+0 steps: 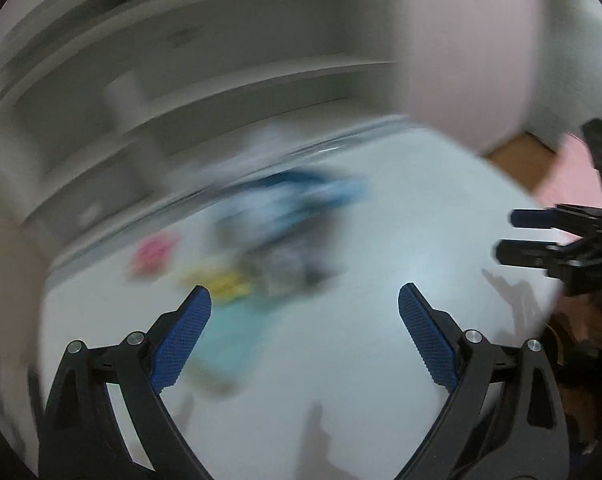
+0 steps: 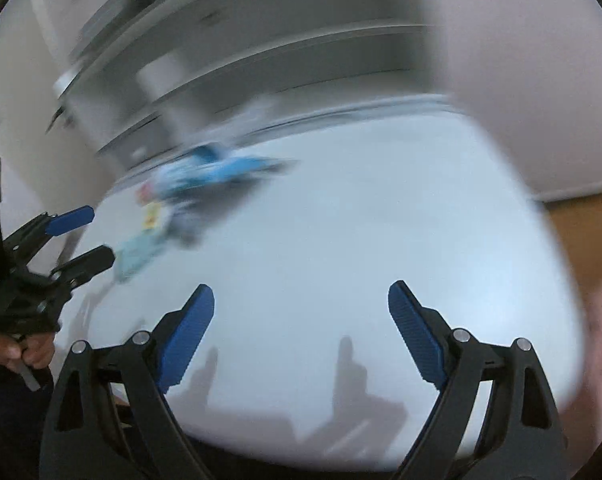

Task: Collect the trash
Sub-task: 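Move both tools back over the desk toward the remaining items, then grasp the white tape roll with the right tool while the left grasps the teal cigarette box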

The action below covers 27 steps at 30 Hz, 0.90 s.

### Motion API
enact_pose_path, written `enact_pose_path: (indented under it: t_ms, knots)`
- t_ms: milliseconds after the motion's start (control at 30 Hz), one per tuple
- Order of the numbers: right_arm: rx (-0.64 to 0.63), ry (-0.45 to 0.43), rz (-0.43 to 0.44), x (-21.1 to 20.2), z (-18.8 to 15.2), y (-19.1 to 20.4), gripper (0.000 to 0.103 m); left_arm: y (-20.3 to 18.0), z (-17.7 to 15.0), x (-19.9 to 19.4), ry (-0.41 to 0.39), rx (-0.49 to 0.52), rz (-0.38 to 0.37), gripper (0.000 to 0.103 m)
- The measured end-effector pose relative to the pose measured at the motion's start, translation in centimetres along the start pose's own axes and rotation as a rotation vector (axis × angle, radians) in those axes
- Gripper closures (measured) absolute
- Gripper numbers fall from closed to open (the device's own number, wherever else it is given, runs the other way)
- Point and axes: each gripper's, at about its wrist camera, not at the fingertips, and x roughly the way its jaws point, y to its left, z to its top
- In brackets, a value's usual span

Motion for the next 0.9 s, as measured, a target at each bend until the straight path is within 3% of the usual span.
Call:
enact_pose_path:
  t_ms: [133,233,333,533,667,900]
  knots:
    - [-0.093,0.05,0.087,4.4,2.7,6.7,0.019,7.8,-3.0,-0.3,0.042,-0.151,0.089,0.011]
    - [-0.125,0.076,0.118,6.8,4.0,9.6,0.027,9.9,-4.5,-0.4,0.058,-0.178,0.083,0.011]
    - [-0.109,0.131,0.155,9.1,4.9,11.2,0.042,10.8,-5.9,-0.3,0.062,-0.165,0.066,0.011]
    - [-0.018,0.195,0.177,12.3,5.4,11.0,0.058,11.3,-6.2,0.9,0.059,-0.13,-0.004,0.011]
    - [0.019,0.201,0.193,11.7,5.3,10.3,0.091,10.4,-5.4,2.6,0.071,-0.088,-0.066,0.011]
    - [-0.033,0.14,0.192,7.3,5.0,9.5,0.093,6.7,-3.8,5.9,0.13,0.067,-0.121,0.011]
